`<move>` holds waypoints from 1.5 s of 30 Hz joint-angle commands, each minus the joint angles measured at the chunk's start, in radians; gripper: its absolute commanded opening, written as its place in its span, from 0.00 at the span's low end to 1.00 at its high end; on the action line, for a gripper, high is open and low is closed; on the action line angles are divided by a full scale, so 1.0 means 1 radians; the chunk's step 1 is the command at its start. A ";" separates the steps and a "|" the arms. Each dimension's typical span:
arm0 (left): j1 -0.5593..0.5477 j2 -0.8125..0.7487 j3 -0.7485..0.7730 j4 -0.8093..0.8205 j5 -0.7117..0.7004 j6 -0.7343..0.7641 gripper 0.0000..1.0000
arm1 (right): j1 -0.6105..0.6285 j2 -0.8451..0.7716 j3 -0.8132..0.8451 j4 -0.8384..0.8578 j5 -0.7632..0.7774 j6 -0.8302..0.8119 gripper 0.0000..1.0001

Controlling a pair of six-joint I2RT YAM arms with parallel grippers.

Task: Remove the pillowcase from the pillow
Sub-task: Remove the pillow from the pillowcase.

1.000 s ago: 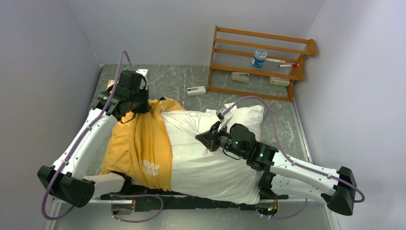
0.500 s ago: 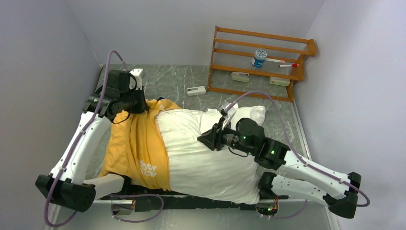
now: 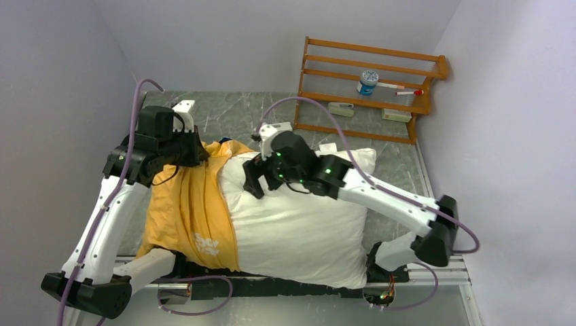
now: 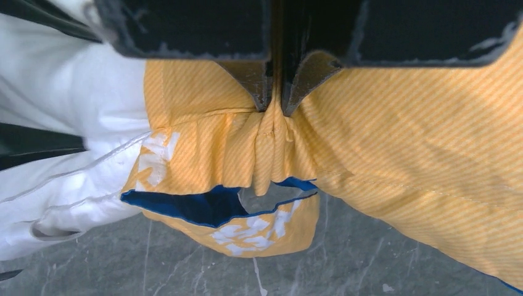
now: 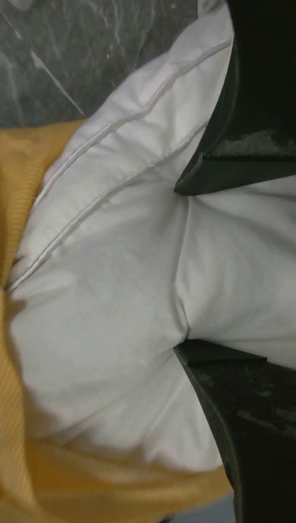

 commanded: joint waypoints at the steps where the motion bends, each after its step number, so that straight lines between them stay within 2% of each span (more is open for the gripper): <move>1: 0.020 -0.069 0.063 -0.009 -0.196 -0.041 0.05 | -0.003 0.100 0.026 -0.142 -0.153 -0.063 0.76; 4: 0.020 -0.062 0.093 -0.017 -0.331 -0.067 0.05 | -0.006 0.043 -0.069 -0.087 -0.090 -0.002 0.31; 5: 0.020 -0.056 0.101 -0.019 -0.374 -0.074 0.05 | -0.011 0.006 -0.108 -0.068 -0.035 0.015 0.12; 6: 0.020 -0.046 0.113 -0.023 -0.426 -0.075 0.05 | -0.024 -0.032 -0.154 -0.059 0.004 0.028 0.00; 8: 0.020 -0.022 0.146 -0.029 -0.555 -0.047 0.05 | -0.081 -0.111 -0.212 -0.052 0.048 0.047 0.00; 10: 0.021 0.010 0.180 -0.021 -0.740 0.004 0.05 | -0.192 -0.170 -0.247 -0.060 0.043 0.062 0.00; 11: 0.020 0.029 0.202 -0.017 -0.772 0.013 0.05 | -0.241 -0.190 -0.252 -0.065 0.039 0.065 0.00; 13: 0.020 0.067 0.244 0.000 -0.683 0.024 0.05 | -0.280 -0.212 -0.246 -0.070 0.061 0.045 0.00; 15: 0.020 0.108 0.261 0.026 -0.478 0.022 0.09 | -0.284 -0.201 -0.220 -0.064 0.057 0.016 0.00; 17: 0.020 0.141 0.249 0.062 -0.273 0.028 0.54 | -0.285 -0.159 -0.175 -0.073 0.051 -0.010 0.00; 18: 0.020 0.154 0.241 0.073 -0.213 0.026 0.70 | -0.286 -0.119 -0.144 -0.090 0.065 -0.017 0.00; 19: 0.020 0.155 0.232 0.079 -0.187 0.018 0.93 | -0.286 -0.088 -0.105 -0.112 0.086 -0.024 0.00; 20: 0.020 0.149 0.221 0.082 -0.192 0.013 0.97 | -0.288 -0.055 -0.057 -0.135 0.095 -0.034 0.00; 22: 0.020 0.123 0.199 0.078 -0.224 0.011 0.97 | -0.293 0.001 -0.001 -0.171 0.113 -0.051 0.00; 26: 0.020 0.048 0.142 0.058 -0.245 0.019 0.97 | -0.313 0.074 0.052 -0.215 0.172 -0.060 0.15; 28: 0.021 0.010 0.093 0.039 -0.205 0.011 0.97 | -0.334 0.126 0.129 -0.307 0.277 -0.078 0.24; 31: 0.020 -0.039 -0.005 0.014 -0.101 -0.003 0.97 | -0.385 0.197 0.299 -0.474 0.306 -0.120 0.28; 32: 0.020 -0.056 -0.041 0.009 -0.066 -0.022 0.97 | -0.386 0.199 0.344 -0.497 0.282 -0.135 0.35; 33: 0.020 -0.076 -0.075 0.013 -0.024 -0.041 0.97 | -0.384 0.185 0.375 -0.507 0.238 -0.147 0.46; 34: 0.020 -0.096 -0.112 0.025 0.026 -0.059 0.95 | -0.383 0.160 0.381 -0.494 0.157 -0.159 0.54; 36: 0.020 -0.142 -0.175 0.051 0.089 -0.100 0.93 | -0.370 0.050 0.294 -0.376 -0.027 -0.173 0.60; 40: 0.020 -0.206 -0.271 0.076 0.129 -0.156 0.91 | -0.262 -0.275 -0.077 -0.007 -0.325 -0.145 0.66; 42: 0.020 -0.210 -0.318 0.084 0.152 -0.160 0.89 | -0.140 -0.402 -0.263 0.147 -0.355 -0.130 0.70; 45: 0.020 -0.196 -0.349 0.099 0.160 -0.146 0.73 | 0.059 -0.508 -0.445 0.184 -0.209 -0.124 0.71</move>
